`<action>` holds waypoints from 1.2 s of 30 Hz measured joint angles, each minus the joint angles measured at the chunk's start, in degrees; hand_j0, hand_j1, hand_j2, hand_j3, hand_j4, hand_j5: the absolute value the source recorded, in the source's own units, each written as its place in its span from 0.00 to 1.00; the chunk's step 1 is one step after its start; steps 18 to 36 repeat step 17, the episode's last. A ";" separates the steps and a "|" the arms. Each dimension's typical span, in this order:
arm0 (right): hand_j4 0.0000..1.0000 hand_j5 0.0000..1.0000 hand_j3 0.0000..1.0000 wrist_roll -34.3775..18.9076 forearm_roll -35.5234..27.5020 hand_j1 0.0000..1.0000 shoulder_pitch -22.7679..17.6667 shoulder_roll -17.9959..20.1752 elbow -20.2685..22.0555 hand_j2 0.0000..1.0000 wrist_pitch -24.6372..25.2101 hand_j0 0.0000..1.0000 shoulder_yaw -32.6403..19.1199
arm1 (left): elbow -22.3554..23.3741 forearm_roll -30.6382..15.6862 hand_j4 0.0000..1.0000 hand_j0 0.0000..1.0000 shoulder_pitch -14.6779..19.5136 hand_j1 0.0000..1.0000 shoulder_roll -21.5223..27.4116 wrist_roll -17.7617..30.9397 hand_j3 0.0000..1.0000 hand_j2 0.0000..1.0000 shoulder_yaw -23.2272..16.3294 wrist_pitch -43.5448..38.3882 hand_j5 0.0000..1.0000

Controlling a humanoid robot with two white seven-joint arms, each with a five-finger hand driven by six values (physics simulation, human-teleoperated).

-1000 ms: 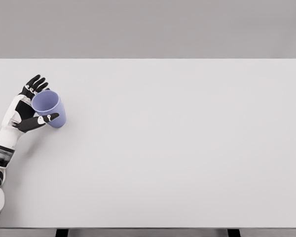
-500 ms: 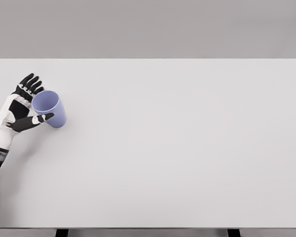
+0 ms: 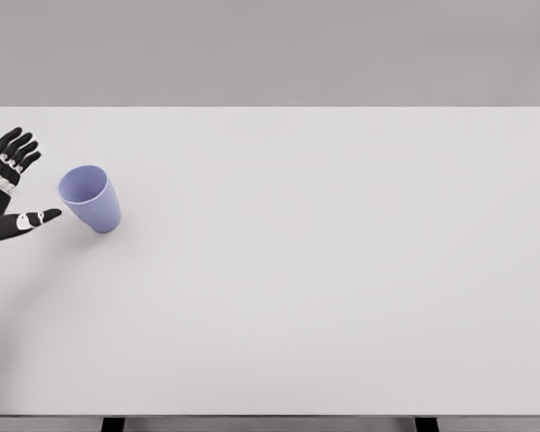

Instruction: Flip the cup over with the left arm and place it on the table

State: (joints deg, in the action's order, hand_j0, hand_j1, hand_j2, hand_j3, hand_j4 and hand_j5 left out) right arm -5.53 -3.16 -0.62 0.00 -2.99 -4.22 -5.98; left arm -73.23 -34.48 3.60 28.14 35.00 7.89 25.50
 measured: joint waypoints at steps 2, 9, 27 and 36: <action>1.00 1.00 1.00 0.00 0.00 1.00 0.00 0.00 0.00 1.00 0.00 1.00 0.00 | -2.70 0.01 1.00 1.00 -0.09 1.00 1.93 0.00 1.00 1.00 0.03 -0.03 1.00; 1.00 1.00 1.00 0.00 0.00 1.00 0.00 0.00 0.00 1.00 0.00 1.00 0.00 | -13.00 0.55 1.00 1.00 -0.35 1.00 8.16 0.01 1.00 1.00 -2.56 0.06 1.00; 1.00 1.00 1.00 0.00 0.00 1.00 0.00 0.00 0.00 1.00 0.00 1.00 0.00 | -21.71 1.36 1.00 1.00 -0.35 1.00 11.94 0.02 1.00 1.00 -7.72 -0.46 1.00; 1.00 1.00 1.00 0.00 0.00 1.00 0.00 0.00 0.00 1.00 0.00 1.00 0.00 | -21.71 1.36 1.00 1.00 -0.35 1.00 11.94 0.02 1.00 1.00 -7.72 -0.46 1.00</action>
